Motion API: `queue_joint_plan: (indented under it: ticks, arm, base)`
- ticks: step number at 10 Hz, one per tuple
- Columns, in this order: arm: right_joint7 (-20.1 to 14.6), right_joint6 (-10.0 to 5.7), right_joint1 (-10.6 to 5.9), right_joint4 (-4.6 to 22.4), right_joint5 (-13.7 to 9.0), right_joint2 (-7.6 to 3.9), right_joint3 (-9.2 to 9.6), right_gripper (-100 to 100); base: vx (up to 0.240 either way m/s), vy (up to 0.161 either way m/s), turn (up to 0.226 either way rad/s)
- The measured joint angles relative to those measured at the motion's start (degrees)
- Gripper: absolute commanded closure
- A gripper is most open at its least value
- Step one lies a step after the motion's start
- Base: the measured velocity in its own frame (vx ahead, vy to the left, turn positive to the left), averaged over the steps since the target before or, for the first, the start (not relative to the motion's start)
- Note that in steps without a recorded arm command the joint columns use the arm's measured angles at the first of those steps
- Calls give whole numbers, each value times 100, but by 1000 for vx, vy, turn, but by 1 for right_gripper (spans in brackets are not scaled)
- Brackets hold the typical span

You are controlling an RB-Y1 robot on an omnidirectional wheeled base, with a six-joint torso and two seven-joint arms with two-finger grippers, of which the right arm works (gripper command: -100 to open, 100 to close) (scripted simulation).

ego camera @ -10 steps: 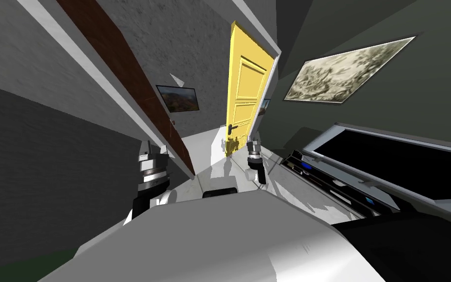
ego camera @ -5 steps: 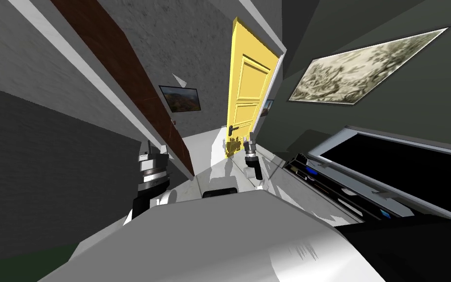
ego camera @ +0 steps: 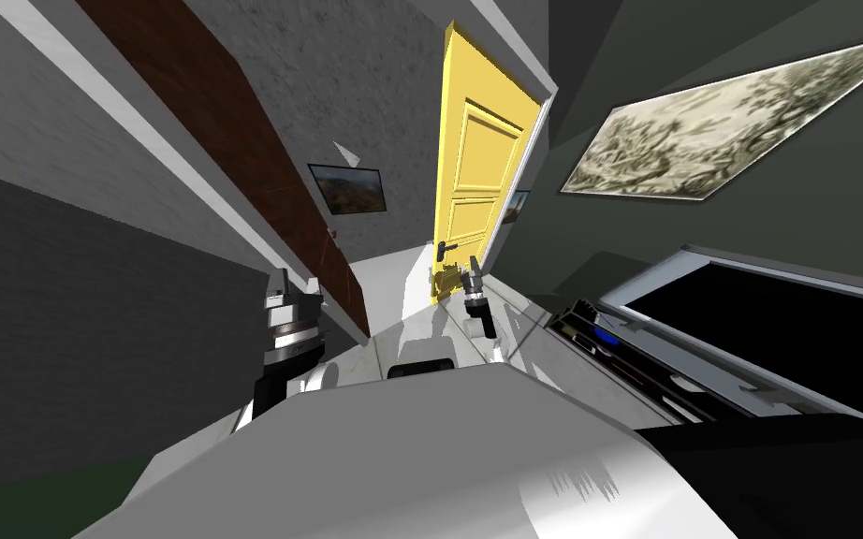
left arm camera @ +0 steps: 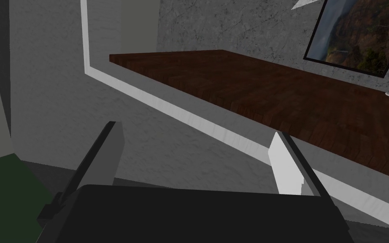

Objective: Push the door open

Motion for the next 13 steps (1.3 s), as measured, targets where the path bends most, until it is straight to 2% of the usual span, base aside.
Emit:
queue_joint_plan:
  ticks: [2, 4, 8, 10, 11, 13]
  arm:
    - [-83, 4, -205, 349, -8, -76, 24, -100]
    - [-136, -1, -331, 642, -7, -111, 54, -100]
    - [-286, 71, -714, 1249, -16, -232, 112, -100]
    - [-344, 76, -844, 1532, -15, -268, 140, -100]
    - [-384, 99, -977, 1709, -16, -293, 159, -100]
    - [-442, 99, -1091, 1987, -16, -334, 187, -100]
  base:
    - [47, -73, 71]
    - [60, -86, 84]
    - [48, -75, 65]
    - [52, -82, 83]
    - [54, -69, 45]
    - [46, -87, 84]
